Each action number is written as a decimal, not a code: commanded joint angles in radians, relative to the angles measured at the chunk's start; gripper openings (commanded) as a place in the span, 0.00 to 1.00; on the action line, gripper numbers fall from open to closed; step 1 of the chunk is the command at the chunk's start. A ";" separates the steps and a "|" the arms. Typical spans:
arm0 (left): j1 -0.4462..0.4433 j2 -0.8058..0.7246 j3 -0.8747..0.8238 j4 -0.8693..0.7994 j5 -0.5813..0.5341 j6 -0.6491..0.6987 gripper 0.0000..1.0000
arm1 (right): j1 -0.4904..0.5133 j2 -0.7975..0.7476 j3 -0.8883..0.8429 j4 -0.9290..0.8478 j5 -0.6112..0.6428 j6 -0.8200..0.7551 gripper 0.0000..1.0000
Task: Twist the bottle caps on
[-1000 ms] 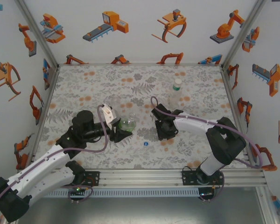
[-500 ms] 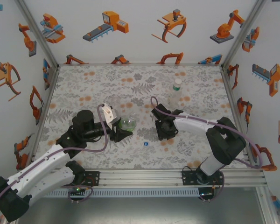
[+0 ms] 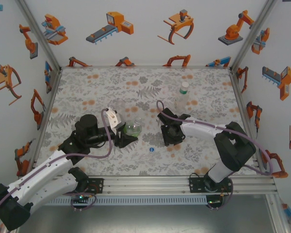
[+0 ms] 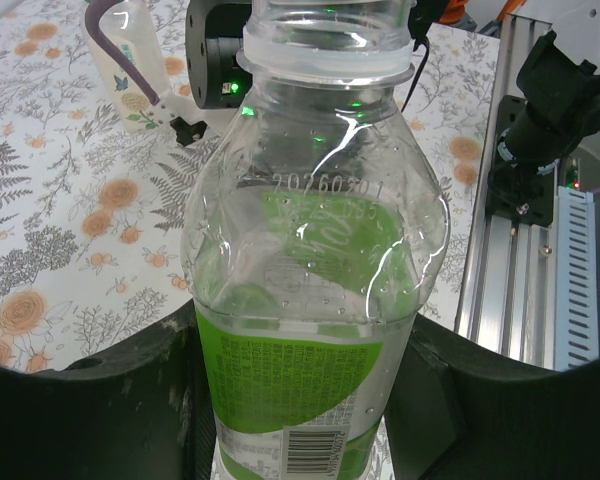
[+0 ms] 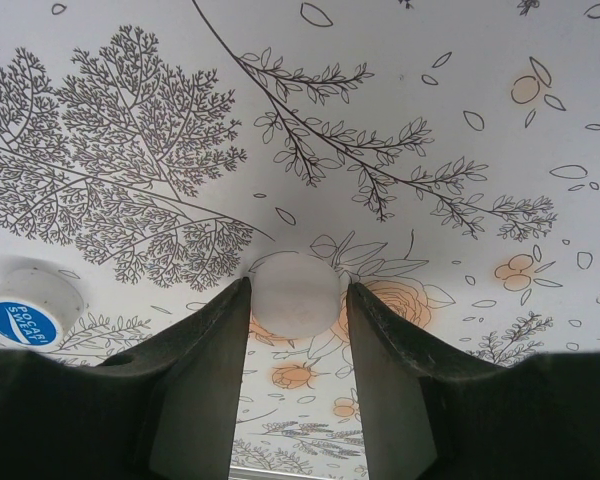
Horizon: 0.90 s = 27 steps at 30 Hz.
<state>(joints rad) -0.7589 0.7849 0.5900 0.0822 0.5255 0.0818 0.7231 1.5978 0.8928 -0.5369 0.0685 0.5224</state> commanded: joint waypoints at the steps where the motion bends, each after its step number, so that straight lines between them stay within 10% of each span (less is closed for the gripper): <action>1: -0.004 -0.011 0.024 0.009 0.027 0.000 0.00 | -0.007 -0.017 0.018 -0.009 0.008 -0.012 0.44; 27: -0.004 0.016 0.033 -0.039 -0.004 0.041 0.00 | -0.006 -0.156 0.047 -0.087 0.011 -0.030 0.33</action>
<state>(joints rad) -0.7589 0.7898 0.5903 0.0776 0.5232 0.0875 0.7231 1.5124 0.8963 -0.5686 0.0715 0.5186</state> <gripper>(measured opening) 0.529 0.381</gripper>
